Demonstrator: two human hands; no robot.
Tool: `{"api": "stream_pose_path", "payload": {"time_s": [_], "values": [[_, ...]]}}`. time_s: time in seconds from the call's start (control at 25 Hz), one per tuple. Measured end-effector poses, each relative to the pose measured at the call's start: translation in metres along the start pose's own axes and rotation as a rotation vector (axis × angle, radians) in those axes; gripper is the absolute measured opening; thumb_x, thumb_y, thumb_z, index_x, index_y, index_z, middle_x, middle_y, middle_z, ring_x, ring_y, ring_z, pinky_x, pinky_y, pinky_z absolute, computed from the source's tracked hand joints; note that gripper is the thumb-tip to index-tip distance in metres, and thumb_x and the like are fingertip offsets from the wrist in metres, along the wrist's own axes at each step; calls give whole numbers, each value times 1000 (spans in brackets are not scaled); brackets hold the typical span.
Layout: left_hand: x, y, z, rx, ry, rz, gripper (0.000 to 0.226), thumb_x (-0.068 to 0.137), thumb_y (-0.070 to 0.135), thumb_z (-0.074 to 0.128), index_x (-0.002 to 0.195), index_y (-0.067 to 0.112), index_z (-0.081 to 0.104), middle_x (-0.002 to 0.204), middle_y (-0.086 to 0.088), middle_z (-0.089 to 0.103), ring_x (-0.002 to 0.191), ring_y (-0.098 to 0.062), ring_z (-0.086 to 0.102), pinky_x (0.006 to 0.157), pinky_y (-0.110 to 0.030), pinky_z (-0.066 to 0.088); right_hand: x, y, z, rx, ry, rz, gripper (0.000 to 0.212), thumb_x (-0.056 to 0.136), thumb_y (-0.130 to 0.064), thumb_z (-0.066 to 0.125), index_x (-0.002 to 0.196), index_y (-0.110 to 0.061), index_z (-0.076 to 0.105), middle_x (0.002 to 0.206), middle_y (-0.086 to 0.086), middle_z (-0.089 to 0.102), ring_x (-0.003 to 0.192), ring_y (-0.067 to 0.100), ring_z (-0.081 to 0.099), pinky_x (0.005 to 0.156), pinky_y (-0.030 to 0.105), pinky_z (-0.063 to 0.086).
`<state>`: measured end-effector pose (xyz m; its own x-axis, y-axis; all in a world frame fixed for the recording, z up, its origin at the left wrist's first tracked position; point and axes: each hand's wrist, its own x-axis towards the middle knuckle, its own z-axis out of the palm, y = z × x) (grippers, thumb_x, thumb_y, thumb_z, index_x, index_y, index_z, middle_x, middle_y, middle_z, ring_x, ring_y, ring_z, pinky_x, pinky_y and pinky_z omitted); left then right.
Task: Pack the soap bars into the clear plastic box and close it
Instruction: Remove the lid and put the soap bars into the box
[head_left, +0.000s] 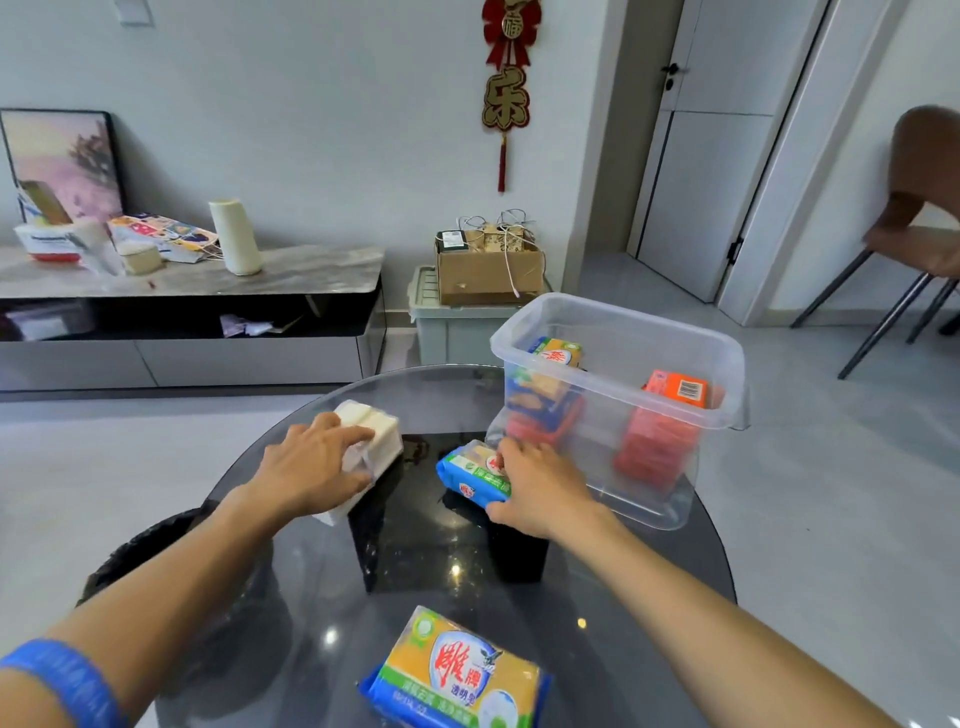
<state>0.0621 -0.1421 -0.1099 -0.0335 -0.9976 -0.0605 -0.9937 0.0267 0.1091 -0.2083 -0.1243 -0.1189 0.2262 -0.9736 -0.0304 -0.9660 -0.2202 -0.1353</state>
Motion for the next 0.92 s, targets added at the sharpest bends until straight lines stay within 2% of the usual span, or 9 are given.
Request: {"api": "stream_pose_path", "payload": {"time_s": [0.08,0.2,0.32,0.44,0.52,0.64,0.72,0.8,0.92], "values": [[4,-1,1,-7,-19,-84,64,73,63,56,134,52,37,136,-7,46,114,-33,52,93,-46,38,-2,0,-3,-41,-73,20,72,60,-48,74,118,-17,45,118,5,57,102,25,54,68,33,38],[9,1,11,-102,3,-184,70,67,65,57,131,51,31,123,-13,48,104,-38,54,89,-48,37,-17,4,-5,-186,-130,-38,70,56,-52,73,112,-16,51,110,6,56,96,25,53,67,34,35],[11,3,20,-261,-21,-207,79,69,58,62,136,49,22,123,-19,42,102,-43,51,89,-50,46,-34,12,-23,-26,-174,-46,64,51,-51,76,103,-21,53,99,-1,52,84,19,51,66,34,45],[15,3,23,-262,-3,-223,81,67,60,59,136,53,17,121,-18,40,103,-43,49,86,-51,42,-41,32,-84,263,-73,-101,68,47,-53,79,105,-26,54,95,-10,54,81,9,54,68,29,50],[18,6,24,-264,1,-249,84,65,60,58,137,54,13,120,-17,40,104,-43,49,84,-52,37,-33,55,-140,357,110,-155,72,43,-54,78,106,-26,56,93,-13,55,81,8,54,69,26,47],[21,11,28,-265,5,-274,89,65,60,58,140,54,9,124,-16,38,107,-42,47,88,-54,37,-3,95,-201,183,246,-187,75,48,-33,84,117,-25,57,101,-3,55,88,17,53,70,29,41],[24,13,31,-264,7,-267,89,64,61,56,140,55,9,124,-15,38,109,-42,47,90,-55,37,22,114,-209,-39,142,-202,72,56,-16,83,121,-26,54,108,-1,51,95,22,50,72,32,41],[28,16,30,-262,-13,-242,90,61,64,55,138,56,9,121,-13,38,108,-42,48,90,-55,38,43,125,-193,-296,-16,-227,70,65,-9,77,126,-30,50,115,0,51,102,23,45,80,38,44],[32,17,27,-249,-16,-213,90,54,66,50,134,58,11,111,-8,36,103,-40,50,86,-52,39,67,134,-157,-394,-91,-256,69,73,-8,72,130,-37,48,124,-4,51,110,21,43,86,41,44]]}}
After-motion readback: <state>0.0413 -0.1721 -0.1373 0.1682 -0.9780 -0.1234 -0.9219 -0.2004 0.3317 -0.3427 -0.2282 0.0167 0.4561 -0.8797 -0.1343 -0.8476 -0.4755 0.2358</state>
